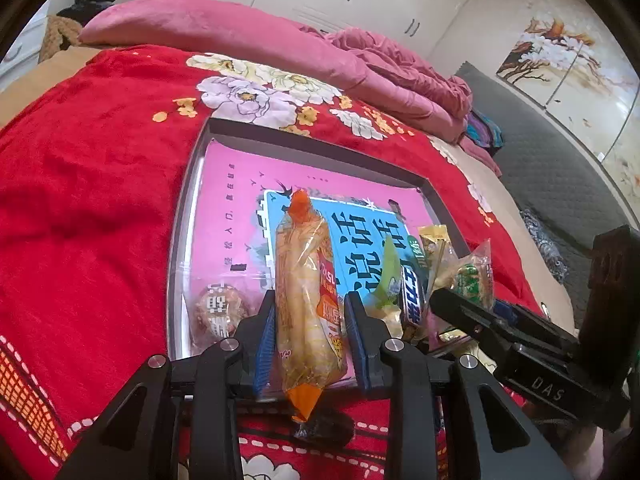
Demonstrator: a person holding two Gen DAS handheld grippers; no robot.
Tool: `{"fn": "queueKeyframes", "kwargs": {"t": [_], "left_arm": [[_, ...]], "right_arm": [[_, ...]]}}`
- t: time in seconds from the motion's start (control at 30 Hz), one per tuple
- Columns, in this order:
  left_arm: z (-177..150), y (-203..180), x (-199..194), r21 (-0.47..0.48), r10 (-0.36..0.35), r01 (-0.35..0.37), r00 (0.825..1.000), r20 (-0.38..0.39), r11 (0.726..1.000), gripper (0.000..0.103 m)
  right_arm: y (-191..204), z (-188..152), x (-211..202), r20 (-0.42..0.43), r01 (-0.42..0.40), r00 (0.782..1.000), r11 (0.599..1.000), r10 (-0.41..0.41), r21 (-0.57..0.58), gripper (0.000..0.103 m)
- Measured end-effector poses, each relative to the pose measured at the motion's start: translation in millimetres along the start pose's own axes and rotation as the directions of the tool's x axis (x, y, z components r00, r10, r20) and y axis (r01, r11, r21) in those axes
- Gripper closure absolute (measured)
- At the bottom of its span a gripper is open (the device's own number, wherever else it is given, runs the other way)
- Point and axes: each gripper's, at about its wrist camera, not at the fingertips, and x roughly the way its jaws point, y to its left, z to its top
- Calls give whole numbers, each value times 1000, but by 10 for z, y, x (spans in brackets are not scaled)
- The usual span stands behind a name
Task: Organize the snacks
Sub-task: 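Lower and open left tool on the orange bag in the tray while right tool releases the clear bag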
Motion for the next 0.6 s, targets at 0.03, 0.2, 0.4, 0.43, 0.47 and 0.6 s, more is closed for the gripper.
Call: {"fn": "queueKeyframes", "kwargs": {"t": [0.03, 0.2, 0.4, 0.43, 0.47, 0.6], "left_arm": [[8, 3, -4, 0, 2, -2, 1000, 2, 1000, 70], [24, 34, -3, -8, 8, -8, 1000, 6, 1000, 70], [41, 72, -4, -20, 5, -5, 1000, 10, 1000, 70], [45, 76, -3, -23, 5, -5, 1000, 11, 1000, 70], [46, 79, -4, -26, 5, -4, 1000, 13, 1000, 70], [58, 92, -3, -32, 1, -1, 1000, 17, 999, 70]], "right_arm": [[16, 0, 11, -2, -3, 1000, 1000, 3, -4, 55], [72, -1, 63, -13, -23, 1000, 1000, 23, -18, 55], [136, -44, 115, -29, -55, 998, 998, 54, -24, 55], [143, -54, 125, -32, -55, 998, 998, 54, -25, 55], [141, -58, 131, -33, -55, 998, 998, 55, -25, 55], [97, -80, 128, -35, -42, 998, 999, 42, -8, 55]]}}
